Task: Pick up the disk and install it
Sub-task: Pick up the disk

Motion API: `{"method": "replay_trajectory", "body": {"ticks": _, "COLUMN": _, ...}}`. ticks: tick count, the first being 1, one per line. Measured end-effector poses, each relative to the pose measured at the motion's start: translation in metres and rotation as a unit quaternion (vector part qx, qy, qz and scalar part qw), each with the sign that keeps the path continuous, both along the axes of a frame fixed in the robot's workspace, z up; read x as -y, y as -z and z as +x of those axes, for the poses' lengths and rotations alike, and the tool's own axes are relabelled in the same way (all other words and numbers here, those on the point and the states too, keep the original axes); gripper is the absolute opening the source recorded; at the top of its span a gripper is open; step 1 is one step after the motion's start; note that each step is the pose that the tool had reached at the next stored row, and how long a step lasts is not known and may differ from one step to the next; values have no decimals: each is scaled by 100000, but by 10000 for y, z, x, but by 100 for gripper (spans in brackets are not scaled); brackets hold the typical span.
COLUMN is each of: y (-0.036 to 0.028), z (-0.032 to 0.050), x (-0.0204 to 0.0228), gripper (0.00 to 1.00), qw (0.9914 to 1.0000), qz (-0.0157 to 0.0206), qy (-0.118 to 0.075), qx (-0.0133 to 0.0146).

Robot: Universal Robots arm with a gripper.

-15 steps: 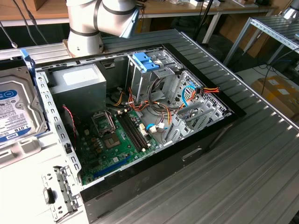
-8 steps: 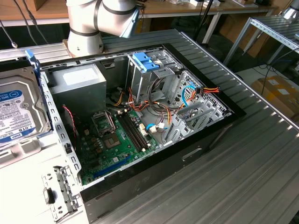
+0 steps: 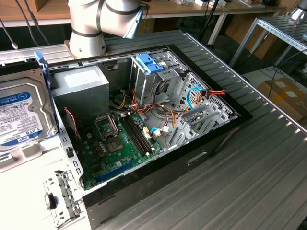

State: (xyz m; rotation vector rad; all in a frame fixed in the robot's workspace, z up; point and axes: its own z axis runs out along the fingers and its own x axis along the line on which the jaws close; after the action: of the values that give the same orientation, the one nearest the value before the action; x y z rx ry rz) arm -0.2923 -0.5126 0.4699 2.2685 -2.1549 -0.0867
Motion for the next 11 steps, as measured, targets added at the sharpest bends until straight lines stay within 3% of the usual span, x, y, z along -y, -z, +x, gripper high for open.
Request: {"method": "replay_trajectory", "body": {"ticks": 11, "y": 0, "z": 82, "x": 29, "gripper": 36, "qw": 100000, "qz": -1, "qy": 3, "qx": -6}}
